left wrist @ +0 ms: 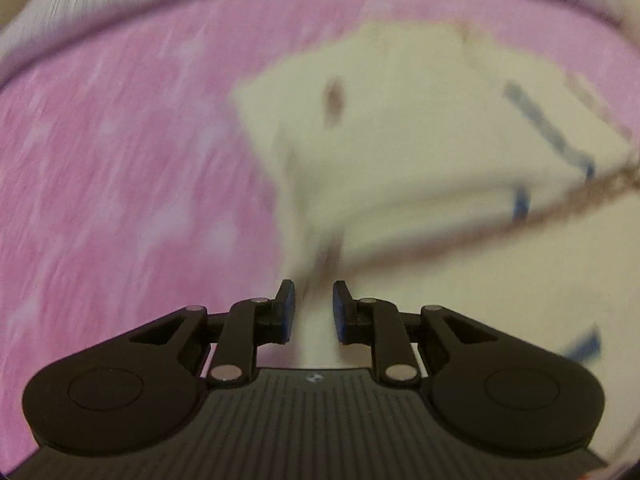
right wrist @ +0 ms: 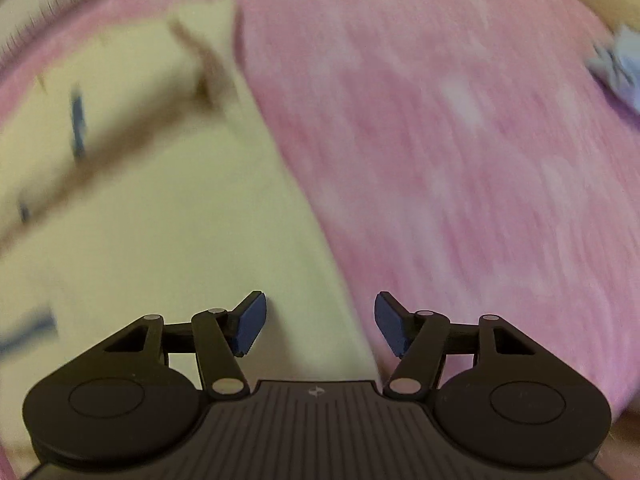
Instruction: Fold clothes
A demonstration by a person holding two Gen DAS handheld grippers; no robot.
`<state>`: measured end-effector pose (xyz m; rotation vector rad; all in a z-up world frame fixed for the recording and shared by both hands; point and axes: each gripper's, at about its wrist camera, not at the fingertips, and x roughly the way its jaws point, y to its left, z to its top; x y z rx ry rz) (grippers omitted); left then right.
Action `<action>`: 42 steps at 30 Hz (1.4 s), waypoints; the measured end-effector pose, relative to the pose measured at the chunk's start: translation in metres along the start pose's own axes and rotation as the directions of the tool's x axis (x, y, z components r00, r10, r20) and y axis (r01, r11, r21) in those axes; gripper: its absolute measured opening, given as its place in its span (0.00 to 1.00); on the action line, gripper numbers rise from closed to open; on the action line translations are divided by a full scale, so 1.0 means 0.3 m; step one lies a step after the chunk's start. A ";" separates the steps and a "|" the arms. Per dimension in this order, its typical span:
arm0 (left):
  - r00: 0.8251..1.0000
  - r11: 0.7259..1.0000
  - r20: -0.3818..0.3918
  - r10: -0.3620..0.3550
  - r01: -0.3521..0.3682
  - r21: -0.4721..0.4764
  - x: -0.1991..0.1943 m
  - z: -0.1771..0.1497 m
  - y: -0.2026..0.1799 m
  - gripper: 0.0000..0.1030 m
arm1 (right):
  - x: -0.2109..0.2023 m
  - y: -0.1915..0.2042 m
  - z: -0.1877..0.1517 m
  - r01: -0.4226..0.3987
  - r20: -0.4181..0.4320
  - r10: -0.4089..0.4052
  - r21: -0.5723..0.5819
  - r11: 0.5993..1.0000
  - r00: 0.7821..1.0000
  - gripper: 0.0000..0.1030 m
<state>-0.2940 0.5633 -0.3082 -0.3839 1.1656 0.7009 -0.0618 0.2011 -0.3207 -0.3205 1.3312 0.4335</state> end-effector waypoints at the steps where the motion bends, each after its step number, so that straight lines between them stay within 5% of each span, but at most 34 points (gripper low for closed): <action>1: 1.000 1.000 -0.029 0.001 -0.002 -0.024 -0.040 -0.027 0.007 0.17 | 0.001 -0.002 -0.038 0.025 -0.039 -0.025 -0.002 1.000 0.999 0.61; 4: 0.996 0.996 -0.080 0.024 -0.031 -0.078 -0.167 -0.096 0.004 0.27 | -0.072 0.017 -0.122 0.008 -0.048 -0.008 0.000 1.000 0.999 0.62; 7: 0.998 0.991 -0.042 0.046 -0.051 -0.126 -0.308 -0.153 -0.036 0.43 | -0.149 0.080 -0.142 -0.058 -0.021 0.056 -0.059 0.997 0.998 0.66; 14: 0.993 0.975 0.057 0.099 -0.085 -0.205 -0.586 -0.335 -0.177 0.44 | -0.311 0.163 -0.194 -0.154 0.077 0.181 -0.265 0.952 0.981 0.73; 26: 0.979 0.971 0.150 0.137 -0.103 -0.215 -1.078 -0.669 -0.488 0.49 | -0.691 -0.160 -0.436 -0.209 0.123 0.259 -0.319 0.924 0.958 0.83; 42: 0.965 0.962 0.195 0.174 -0.123 -0.245 -1.325 -0.791 -0.564 0.58 | -0.946 -0.223 -0.507 -0.235 0.163 0.321 -0.397 0.887 0.933 0.85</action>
